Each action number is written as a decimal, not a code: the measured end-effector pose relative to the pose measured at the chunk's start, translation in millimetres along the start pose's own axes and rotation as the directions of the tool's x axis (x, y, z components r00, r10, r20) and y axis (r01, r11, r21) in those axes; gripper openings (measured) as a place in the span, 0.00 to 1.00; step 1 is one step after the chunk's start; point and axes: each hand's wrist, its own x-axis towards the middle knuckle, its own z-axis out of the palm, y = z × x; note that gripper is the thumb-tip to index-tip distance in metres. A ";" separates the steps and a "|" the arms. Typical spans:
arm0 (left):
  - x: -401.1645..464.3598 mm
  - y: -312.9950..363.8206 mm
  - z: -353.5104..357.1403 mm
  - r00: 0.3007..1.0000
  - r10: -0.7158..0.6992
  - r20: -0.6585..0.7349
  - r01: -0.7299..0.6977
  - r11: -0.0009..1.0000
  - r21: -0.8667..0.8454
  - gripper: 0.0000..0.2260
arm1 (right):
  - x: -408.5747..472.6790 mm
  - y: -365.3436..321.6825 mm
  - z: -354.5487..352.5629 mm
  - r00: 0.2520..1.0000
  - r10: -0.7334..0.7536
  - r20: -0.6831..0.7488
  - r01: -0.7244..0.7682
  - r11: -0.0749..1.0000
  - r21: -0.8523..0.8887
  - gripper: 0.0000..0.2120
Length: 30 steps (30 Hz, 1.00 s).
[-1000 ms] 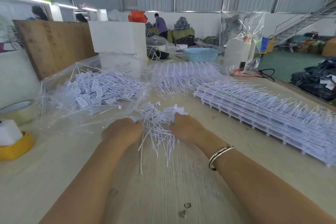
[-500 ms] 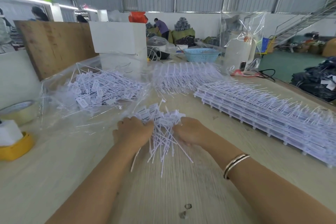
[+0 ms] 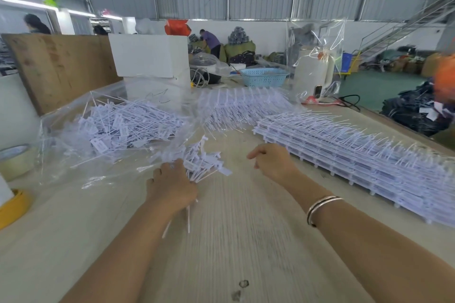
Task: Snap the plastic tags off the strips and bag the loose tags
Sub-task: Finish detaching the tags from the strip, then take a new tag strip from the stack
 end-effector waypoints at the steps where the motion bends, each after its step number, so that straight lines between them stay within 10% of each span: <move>1: 0.3 -1.8 -1.5 1.000 -0.015 -0.008 0.016 1.000 0.015 0.30 | 2.4 9.9 -7.1 0.998 0.008 -0.060 -0.011 0.998 -0.058 0.16; 7: -4.7 -8.0 -12.3 0.994 -0.069 -0.088 0.087 0.972 0.218 0.29 | 3.1 52.4 -31.2 0.982 -0.083 -0.168 -0.015 0.857 -0.515 0.13; 12: -13.2 12.7 -16.5 0.919 0.222 -0.325 -0.111 0.938 0.327 0.19 | 5.7 62.8 -35.5 0.982 -0.136 -0.127 -0.005 0.663 -0.749 0.16; 21: -26.7 53.0 27.0 0.626 0.733 -0.268 -0.655 0.680 0.330 0.16 | 14.4 66.9 -30.8 0.944 -0.282 -0.171 0.002 0.523 -0.852 0.12; 30: -34.8 53.3 25.9 0.591 0.741 -0.318 -0.733 0.658 0.171 0.07 | 24.5 72.4 -38.4 0.939 -0.277 -0.206 -0.019 0.556 -0.831 0.12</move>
